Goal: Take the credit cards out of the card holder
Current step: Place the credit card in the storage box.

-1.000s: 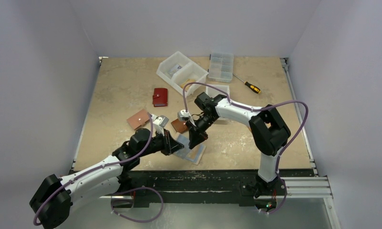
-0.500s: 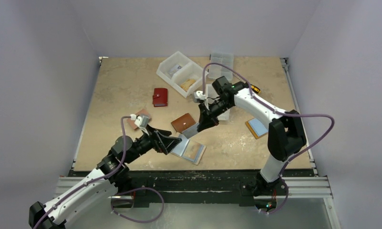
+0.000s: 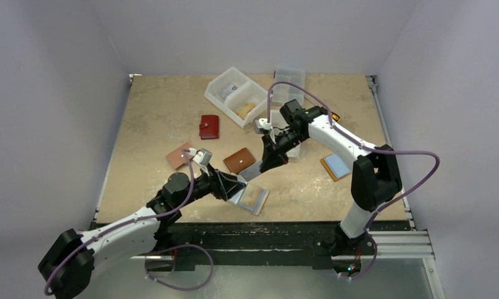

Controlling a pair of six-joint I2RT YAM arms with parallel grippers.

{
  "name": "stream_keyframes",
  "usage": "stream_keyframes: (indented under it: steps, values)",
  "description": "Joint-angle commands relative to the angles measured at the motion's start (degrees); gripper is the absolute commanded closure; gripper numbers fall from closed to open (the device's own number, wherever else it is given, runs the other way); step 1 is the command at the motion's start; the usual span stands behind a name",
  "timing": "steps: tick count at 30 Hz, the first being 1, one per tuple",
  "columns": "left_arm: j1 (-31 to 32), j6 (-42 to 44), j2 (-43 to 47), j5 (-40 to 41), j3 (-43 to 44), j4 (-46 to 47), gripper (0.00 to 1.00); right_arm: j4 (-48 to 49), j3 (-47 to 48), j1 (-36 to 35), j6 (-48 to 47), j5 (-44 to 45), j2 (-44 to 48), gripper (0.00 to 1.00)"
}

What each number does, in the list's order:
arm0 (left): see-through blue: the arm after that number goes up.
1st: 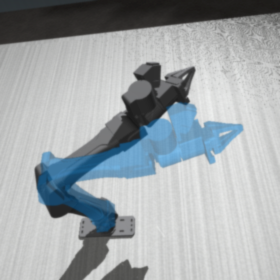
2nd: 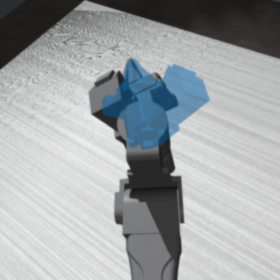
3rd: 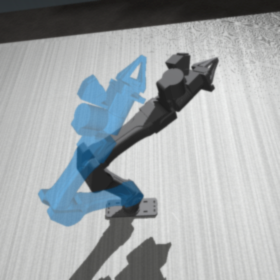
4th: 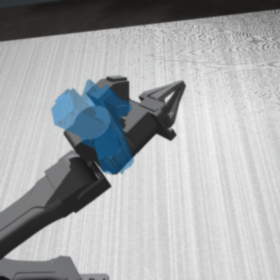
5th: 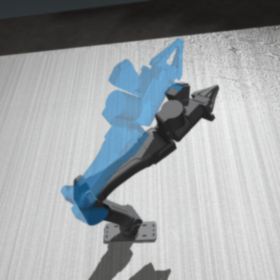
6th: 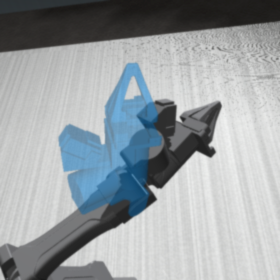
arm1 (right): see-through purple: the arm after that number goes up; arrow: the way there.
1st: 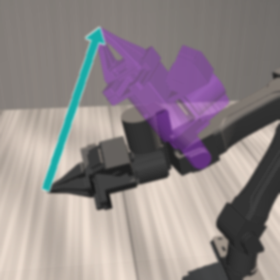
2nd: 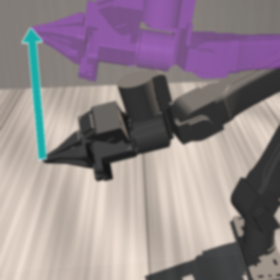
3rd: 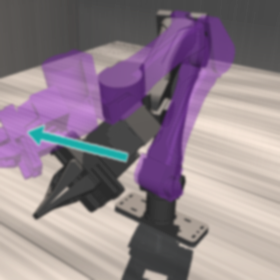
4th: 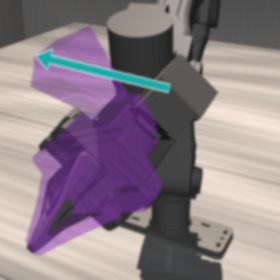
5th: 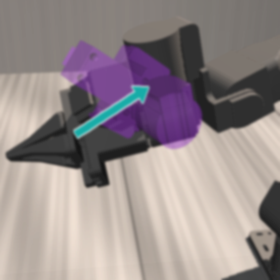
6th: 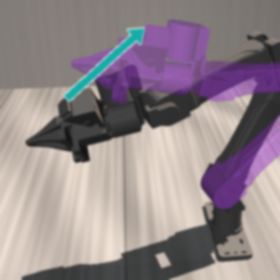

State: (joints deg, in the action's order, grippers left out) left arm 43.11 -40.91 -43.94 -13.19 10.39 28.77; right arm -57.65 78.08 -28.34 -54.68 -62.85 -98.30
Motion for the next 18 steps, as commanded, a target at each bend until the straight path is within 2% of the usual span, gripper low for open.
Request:
stream_keyframes:
  steps: [1, 4, 11, 12, 13, 15, 17, 18]
  values:
    - [-0.36, 1.70, -6.14, -2.70, 1.28, 12.98, 0.43, -1.15, -0.07, -0.14, -1.13, -2.76, -0.19, 1.00]
    - [-0.37, 2.20, -10.74, -4.17, 2.35, 16.90, 0.52, -1.30, -0.01, -0.14, -1.28, -2.88, -0.65, 1.00]
    - [-0.34, 2.54, -19.02, -4.64, 3.52, 24.32, 0.54, -2.68, 0.31, -0.14, -2.96, -2.98, -1.88, 1.00]
    - [-0.33, 2.92, -19.47, -4.55, 3.57, 25.03, 0.57, -2.85, 0.34, -0.14, -3.04, -2.95, -1.97, 1.00]
    - [-0.39, 3.27, -19.92, -4.61, 3.51, 25.96, 0.65, -3.09, 0.34, -0.14, -3.25, -2.98, -2.10, 1.00]
    - [-0.38, 4.01, -20.65, -4.78, 3.75, 27.11, 0.97, -3.28, 0.42, -0.14, -3.67, -2.97, -2.36, 1.00]
    - [-0.33, 4.58, -20.91, -5.14, 3.42, 28.49, 1.00, -3.14, 0.81, -0.14, -3.71, -2.98, -2.50, 0.98]
    - [-0.38, 4.72, -20.79, -5.13, 3.06, 29.10, 1.00, -3.54, 1.06, 0.00, -4.14, -2.62, -2.46, 0.90]
